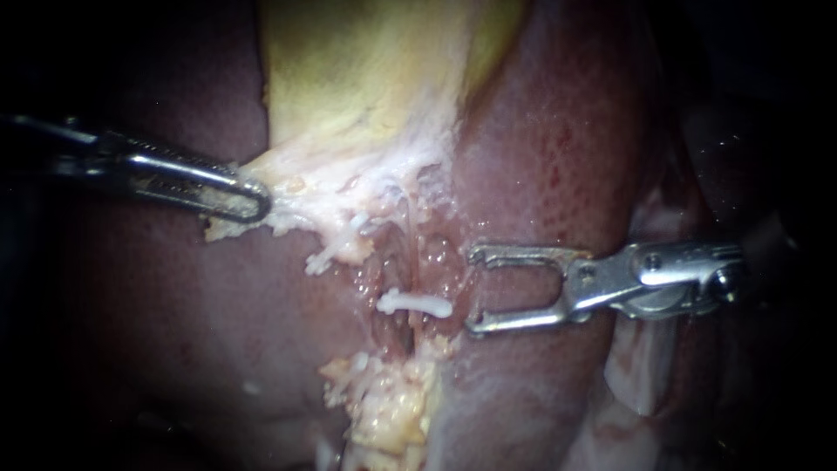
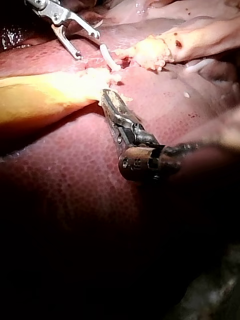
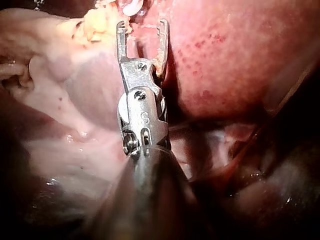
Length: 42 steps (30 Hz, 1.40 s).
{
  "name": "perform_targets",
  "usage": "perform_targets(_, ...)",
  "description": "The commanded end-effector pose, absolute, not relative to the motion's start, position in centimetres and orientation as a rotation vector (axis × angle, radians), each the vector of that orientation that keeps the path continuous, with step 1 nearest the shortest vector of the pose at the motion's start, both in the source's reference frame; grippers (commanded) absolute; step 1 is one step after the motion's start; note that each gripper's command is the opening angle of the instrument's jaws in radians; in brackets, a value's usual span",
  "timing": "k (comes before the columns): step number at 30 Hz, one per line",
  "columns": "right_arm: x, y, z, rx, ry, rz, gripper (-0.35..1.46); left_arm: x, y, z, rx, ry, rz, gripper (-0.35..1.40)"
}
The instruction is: Going back first clip right tube
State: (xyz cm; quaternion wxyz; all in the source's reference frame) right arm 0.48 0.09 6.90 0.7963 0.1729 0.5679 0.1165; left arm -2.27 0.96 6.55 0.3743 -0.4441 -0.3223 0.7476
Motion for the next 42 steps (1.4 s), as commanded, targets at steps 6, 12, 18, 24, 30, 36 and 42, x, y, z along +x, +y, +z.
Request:
perform_targets(6,0.35,0.19,6.65,0.355,1.185,0.182,0.5,-2.27,0.96,6.55,-1.138,-0.826,1.914,-0.35)
perform_targets(12,0.34,0.22,6.46,0.35,1.189,0.165,0.5,-2.27,0.96,6.55,-1.138,-0.826,1.914,-0.35)
perform_targets(18,0.34,0.24,6.42,0.348,1.19,0.162,0.5,-2.33,0.93,6.6,-1.138,-0.819,1.915,-0.35)
perform_targets(24,0.34,0.24,6.42,0.348,1.19,0.162,0.5,-2.47,0.89,6.73,-1.138,-0.808,1.917,-0.35)
perform_targets(30,0.35,0.23,6.42,0.348,1.19,0.162,0.5,-2.6,0.89,6.92,-1.14,-0.815,1.923,-0.35)
perform_targets(36,0.35,0.23,6.42,0.348,1.19,0.162,0.5,-2.61,0.88,6.94,-1.141,-0.816,1.924,-0.35)
perform_targets(42,0.36,0.23,6.42,0.347,1.19,0.163,0.5,-2.59,0.88,6.92,-1.141,-0.817,1.924,-0.35)
